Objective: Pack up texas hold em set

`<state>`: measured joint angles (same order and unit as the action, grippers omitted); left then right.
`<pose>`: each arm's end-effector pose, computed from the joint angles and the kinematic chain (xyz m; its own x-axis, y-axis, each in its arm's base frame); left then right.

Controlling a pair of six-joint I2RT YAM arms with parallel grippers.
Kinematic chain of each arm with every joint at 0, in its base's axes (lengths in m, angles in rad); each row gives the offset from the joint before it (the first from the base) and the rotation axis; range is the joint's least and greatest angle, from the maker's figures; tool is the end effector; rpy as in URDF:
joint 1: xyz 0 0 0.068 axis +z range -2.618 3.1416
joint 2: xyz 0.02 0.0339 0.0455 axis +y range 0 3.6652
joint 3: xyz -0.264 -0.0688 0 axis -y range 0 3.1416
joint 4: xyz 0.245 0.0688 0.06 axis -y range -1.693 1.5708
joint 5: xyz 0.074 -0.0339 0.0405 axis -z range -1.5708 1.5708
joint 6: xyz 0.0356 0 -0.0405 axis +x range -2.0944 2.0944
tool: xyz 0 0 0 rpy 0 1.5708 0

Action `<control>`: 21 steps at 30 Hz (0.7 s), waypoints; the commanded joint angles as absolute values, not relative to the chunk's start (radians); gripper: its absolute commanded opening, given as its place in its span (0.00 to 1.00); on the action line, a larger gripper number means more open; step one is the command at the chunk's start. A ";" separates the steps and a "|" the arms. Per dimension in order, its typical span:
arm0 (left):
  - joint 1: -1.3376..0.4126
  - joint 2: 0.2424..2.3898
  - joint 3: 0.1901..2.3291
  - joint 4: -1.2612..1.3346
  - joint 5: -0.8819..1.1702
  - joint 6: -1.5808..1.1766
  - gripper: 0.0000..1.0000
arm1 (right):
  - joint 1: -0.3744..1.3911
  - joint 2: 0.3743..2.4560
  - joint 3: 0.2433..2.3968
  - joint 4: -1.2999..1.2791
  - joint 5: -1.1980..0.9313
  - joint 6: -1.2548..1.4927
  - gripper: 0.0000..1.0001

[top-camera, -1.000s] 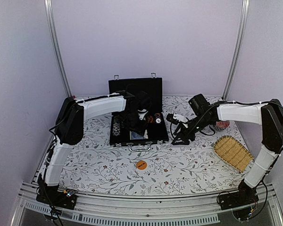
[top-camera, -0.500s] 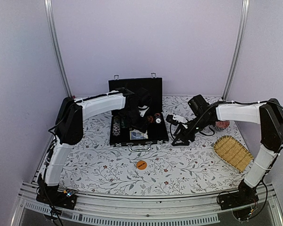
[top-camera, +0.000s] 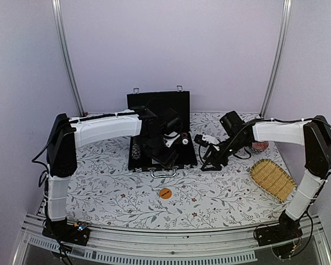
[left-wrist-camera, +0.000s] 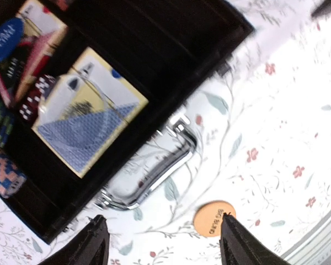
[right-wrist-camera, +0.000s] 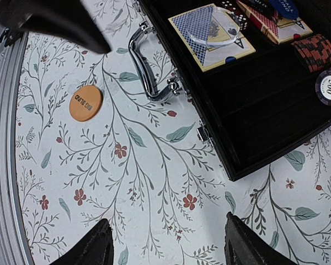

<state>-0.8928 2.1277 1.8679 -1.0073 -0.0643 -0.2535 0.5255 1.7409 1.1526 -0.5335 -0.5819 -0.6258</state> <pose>0.2806 -0.3447 0.2281 -0.7713 0.5587 -0.3049 0.5906 0.8068 -0.0156 0.2902 0.1909 0.1942 -0.2653 -0.7195 -0.6418 -0.9634 0.2240 0.1471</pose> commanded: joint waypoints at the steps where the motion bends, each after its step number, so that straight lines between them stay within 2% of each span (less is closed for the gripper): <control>1: -0.961 2.084 1.754 -1.027 -0.030 -0.247 0.69 | 0.530 1.743 1.171 -0.541 -0.582 -0.638 0.69; 10: -1.013 2.091 1.648 -0.988 0.013 -0.272 0.70 | 0.531 1.738 1.171 -0.541 -0.580 -0.638 0.69; 21: -1.027 2.146 1.632 -0.935 0.045 -0.283 0.70 | 0.531 1.737 1.168 -0.541 -0.579 -0.638 0.70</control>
